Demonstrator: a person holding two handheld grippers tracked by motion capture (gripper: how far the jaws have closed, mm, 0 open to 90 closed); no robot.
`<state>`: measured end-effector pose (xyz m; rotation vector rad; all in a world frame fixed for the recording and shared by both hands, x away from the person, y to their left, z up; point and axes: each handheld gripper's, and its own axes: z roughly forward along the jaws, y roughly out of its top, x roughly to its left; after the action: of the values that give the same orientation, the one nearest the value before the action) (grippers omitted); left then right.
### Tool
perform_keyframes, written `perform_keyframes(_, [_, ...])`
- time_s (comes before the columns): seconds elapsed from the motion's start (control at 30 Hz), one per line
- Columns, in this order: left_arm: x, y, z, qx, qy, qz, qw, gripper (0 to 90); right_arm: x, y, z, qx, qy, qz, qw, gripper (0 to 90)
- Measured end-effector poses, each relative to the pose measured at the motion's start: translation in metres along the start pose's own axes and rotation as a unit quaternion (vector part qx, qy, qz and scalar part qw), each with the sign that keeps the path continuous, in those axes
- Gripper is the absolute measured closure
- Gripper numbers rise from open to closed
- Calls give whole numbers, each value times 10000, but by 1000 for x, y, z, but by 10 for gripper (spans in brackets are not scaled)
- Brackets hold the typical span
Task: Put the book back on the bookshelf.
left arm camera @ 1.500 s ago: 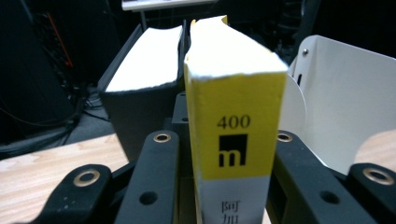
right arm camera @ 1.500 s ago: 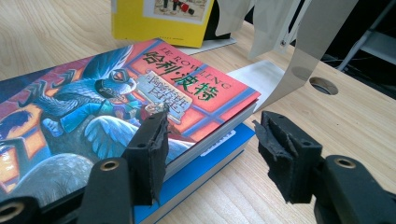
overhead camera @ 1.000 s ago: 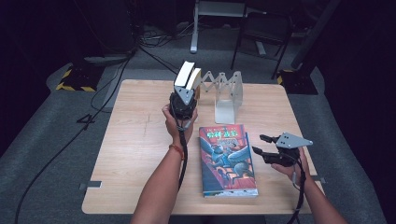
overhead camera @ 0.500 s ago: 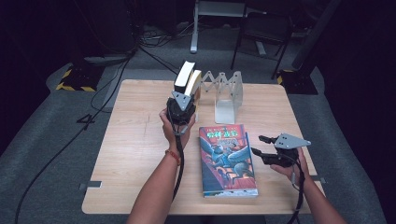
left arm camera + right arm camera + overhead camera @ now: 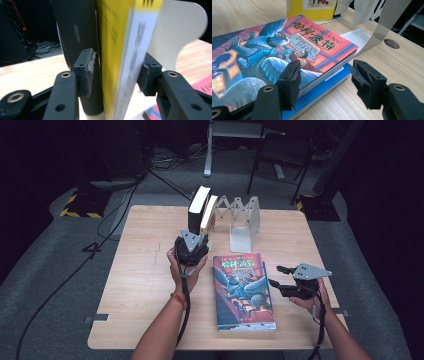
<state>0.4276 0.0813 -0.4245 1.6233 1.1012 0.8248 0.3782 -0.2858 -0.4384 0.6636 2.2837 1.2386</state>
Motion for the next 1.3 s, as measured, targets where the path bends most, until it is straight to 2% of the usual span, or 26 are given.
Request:
perform_keyframes(0.07, [1, -5, -2, -11, -147, -4, 9999, 683, 0, 0, 1, 14, -1, -3, 10000, 411])
perform_keyframes(0.17, [0, -9, -1, -6, -230, 2, 9997, 709, 1, 0, 1, 28, 7, -26, 10000, 411])
perform_keyframes(0.27, [-2, -7, 4, -37, -141, 69, 9999, 723, 2, 0, 2, 49, 16, -48, 10000, 411])
perform_keyframes(0.43, [-2, -3, 14, -23, -32, -17, 10000, 727, 2, 0, 2, 54, 11, -55, 10000, 412])
perform_keyframes(0.5, [-2, 0, 21, -24, 26, -114, 9999, 725, 1, 0, 2, 43, 14, -33, 10000, 412])
perform_keyframes(0.67, [-4, 6, 33, 62, 137, -132, 9998, 719, 0, -1, 3, 51, 21, -40, 10000, 412])
perform_keyframes(0.73, [-4, 7, 35, 63, 137, -139, 9998, 711, 0, -1, 4, 86, 6, -36, 10000, 412])
perform_keyframes(0.8, [-2, 6, 35, 68, 114, -272, 9995, 691, 0, -1, 4, 98, 15, -32, 9999, 412])
perform_keyframes(0.93, [0, 1, 28, 50, -13, -356, 9994, 642, 0, -1, 2, 83, 23, -19, 10000, 412])
perform_keyframes(0.97, [0, -4, 22, 45, -77, -290, 9995, 645, -1, -2, 1, 56, 34, 8, 10000, 412])
perform_keyframes(1.1, [-2, -10, 14, 108, -152, -139, 9997, 692, -1, -2, 1, 68, 28, 20, 10000, 412])
perform_keyframes(1.23, [0, -16, 14, 177, -181, -95, 9996, 764, 2, 0, 3, 99, 34, -64, 9999, 412])
perform_keyframes(1.3, [0, -17, 18, 241, -115, -41, 9996, 777, 2, 0, 3, 104, 43, -63, 9999, 412])
